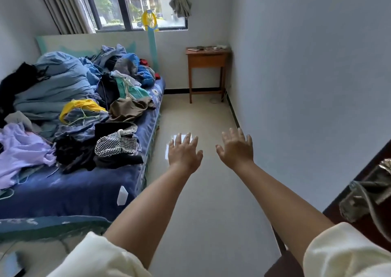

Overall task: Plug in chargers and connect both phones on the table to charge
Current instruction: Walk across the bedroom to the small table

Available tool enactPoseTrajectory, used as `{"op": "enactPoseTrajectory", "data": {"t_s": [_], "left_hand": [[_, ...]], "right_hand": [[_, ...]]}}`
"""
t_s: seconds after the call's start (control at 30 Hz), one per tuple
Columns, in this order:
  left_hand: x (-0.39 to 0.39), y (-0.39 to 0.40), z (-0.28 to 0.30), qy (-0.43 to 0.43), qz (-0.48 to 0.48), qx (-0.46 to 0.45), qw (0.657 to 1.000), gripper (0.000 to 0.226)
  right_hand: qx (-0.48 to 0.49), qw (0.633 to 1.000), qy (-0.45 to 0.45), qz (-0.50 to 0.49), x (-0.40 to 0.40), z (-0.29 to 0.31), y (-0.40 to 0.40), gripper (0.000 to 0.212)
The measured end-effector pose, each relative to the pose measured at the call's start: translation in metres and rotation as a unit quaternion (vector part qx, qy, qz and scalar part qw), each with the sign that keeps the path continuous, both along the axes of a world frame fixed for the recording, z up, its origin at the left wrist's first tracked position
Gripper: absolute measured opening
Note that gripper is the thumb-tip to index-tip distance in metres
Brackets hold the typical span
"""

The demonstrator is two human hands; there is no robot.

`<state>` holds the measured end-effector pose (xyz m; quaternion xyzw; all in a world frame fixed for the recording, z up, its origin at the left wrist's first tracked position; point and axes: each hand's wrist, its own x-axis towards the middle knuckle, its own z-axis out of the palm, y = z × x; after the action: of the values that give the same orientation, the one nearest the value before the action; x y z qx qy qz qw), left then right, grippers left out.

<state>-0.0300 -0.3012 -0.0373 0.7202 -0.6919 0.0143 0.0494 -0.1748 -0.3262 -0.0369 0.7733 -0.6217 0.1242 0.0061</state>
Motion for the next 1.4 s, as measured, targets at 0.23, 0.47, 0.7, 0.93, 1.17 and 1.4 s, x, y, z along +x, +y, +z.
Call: {"op": "enactPoseTrajectory", "data": {"t_s": [0.23,0.47,0.7,0.93,1.17,1.4], "left_hand": [[0.029,-0.177,-0.001,-0.007,0.005,-0.008,1.0,0.054],[0.044,-0.353,-0.003,-0.009,-0.002,0.005,1.0,0.053],[0.055,-0.551,-0.016,0.004,-0.023,-0.005,1.0,0.053],[0.071,-0.764,-0.009,0.012,0.0,-0.015,1.0,0.053],[0.113,-0.943,-0.009,0.032,0.03,-0.01,0.999,0.052],[0.178,-1.14,-0.022,0.02,0.029,0.001,0.999,0.052]], "right_hand": [[-0.011,1.0,0.007,-0.018,0.02,0.002,-0.171,0.05],[-0.005,0.999,0.006,-0.04,0.047,0.007,-0.338,0.048],[-0.004,0.998,-0.001,-0.06,0.053,-0.006,-0.537,0.048],[0.006,0.999,0.0,-0.049,0.061,-0.01,-0.758,0.049],[0.019,0.999,-0.031,-0.011,0.111,-0.018,-0.951,0.05],[0.019,0.999,-0.029,-0.017,0.169,-0.035,-1.152,0.05]]}}
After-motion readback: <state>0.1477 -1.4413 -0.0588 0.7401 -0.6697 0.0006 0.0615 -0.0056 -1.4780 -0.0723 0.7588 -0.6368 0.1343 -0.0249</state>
